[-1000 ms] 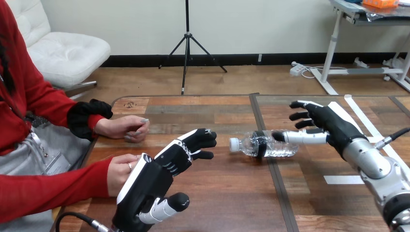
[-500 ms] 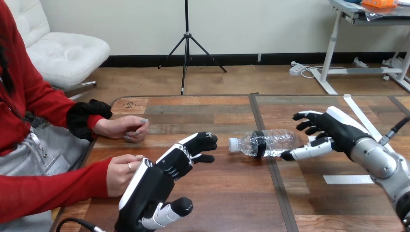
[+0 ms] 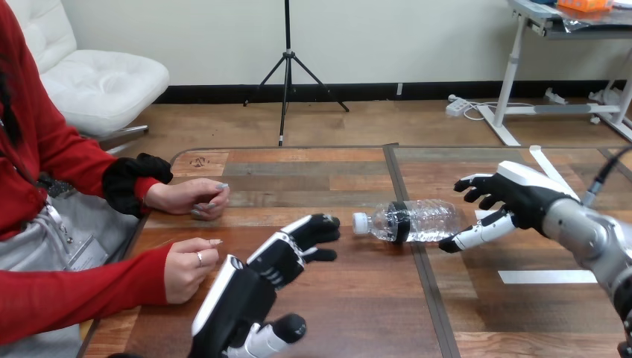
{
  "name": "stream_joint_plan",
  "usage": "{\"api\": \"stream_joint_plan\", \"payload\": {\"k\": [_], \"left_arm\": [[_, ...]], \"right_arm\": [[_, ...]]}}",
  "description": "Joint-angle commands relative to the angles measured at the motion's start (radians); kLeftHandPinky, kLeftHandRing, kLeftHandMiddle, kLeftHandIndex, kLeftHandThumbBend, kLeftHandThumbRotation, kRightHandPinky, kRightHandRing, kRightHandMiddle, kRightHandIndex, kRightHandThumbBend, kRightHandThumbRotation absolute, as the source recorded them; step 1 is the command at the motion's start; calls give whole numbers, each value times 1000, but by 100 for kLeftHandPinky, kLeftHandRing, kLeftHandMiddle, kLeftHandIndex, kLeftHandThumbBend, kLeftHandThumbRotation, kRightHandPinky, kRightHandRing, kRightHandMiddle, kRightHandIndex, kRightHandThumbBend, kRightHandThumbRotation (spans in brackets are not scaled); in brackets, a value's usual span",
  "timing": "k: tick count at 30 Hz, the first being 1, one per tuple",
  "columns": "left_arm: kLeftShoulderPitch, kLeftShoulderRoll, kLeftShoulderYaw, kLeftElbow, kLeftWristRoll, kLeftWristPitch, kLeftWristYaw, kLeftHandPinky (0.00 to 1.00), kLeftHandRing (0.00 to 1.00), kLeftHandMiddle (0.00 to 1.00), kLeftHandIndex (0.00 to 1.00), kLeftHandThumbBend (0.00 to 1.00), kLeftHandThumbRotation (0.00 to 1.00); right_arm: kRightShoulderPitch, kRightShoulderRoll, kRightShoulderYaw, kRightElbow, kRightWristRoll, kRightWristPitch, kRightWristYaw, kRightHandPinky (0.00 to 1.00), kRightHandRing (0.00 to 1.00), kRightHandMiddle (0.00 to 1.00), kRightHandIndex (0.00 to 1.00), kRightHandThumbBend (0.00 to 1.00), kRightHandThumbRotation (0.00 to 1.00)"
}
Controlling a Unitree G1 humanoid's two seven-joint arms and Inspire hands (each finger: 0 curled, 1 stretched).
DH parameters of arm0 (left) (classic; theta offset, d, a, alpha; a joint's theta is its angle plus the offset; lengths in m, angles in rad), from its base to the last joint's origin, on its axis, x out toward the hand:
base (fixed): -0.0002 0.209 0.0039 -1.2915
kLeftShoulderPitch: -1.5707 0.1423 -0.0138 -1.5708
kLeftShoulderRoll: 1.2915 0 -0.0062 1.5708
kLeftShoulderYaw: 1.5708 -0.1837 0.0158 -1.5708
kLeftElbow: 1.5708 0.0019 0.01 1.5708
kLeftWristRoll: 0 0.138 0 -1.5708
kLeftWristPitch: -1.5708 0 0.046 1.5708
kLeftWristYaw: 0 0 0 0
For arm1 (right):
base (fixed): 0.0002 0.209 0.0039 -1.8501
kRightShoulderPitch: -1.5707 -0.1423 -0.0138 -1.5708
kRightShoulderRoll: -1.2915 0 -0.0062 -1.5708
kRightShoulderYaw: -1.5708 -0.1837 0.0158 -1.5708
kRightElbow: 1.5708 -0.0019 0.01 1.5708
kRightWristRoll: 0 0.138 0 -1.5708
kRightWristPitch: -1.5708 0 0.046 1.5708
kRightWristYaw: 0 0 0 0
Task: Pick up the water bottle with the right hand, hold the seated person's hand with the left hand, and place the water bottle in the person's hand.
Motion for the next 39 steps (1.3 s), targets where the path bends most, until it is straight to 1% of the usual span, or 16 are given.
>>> {"api": "stream_joint_plan", "payload": {"k": [1, 9, 13, 21, 27, 29, 32, 35, 38, 39], "left_arm": [[-11, -32, -19, -53, 9, -29, 31, 77, 85, 86, 83, 97, 73], [15, -39, -42, -56, 22, -64, 71, 76, 84, 85, 83, 97, 73], [25, -41, -48, -51, 46, -86, 107, 76, 84, 85, 83, 97, 74], [43, -43, -64, -42, 83, -116, 168, 74, 83, 85, 83, 98, 75], [53, -44, -84, -41, 80, -103, 191, 75, 83, 85, 83, 99, 75], [55, -43, -89, -37, 89, -111, 204, 74, 82, 85, 83, 99, 75], [61, -46, -102, -41, 78, -97, 205, 75, 83, 85, 83, 99, 74], [59, -54, -94, -28, 109, -137, 243, 74, 82, 84, 82, 99, 74], [67, -47, -97, -33, 144, -123, 274, 73, 81, 84, 82, 100, 76], [69, -48, -95, -32, 154, -129, 286, 73, 81, 84, 82, 100, 76]], "right_arm": [[-96, -21, 36, -6, -22, 12, 5, 77, 88, 88, 89, 100, 42], [-94, -16, 54, 3, -30, 39, 14, 81, 91, 89, 89, 100, 42], [-93, -11, 79, 3, -48, 49, 12, 83, 92, 90, 90, 100, 42], [-92, 1, 106, 10, -66, 63, 10, 87, 92, 90, 90, 100, 40], [-100, 13, 141, 17, -95, 76, -2, 88, 92, 89, 90, 100, 40], [-104, 13, 146, 17, -99, 73, 2, 88, 92, 89, 91, 100, 41], [-106, 16, 150, 20, -103, 71, -6, 88, 91, 88, 91, 100, 41], [-115, 17, 167, 19, -115, 73, -5, 87, 91, 89, 91, 100, 41], [-119, 22, 169, 23, -114, 79, 1, 87, 91, 89, 92, 100, 43], [-122, 23, 174, 22, -117, 76, 0, 87, 91, 89, 92, 100, 43]]}}
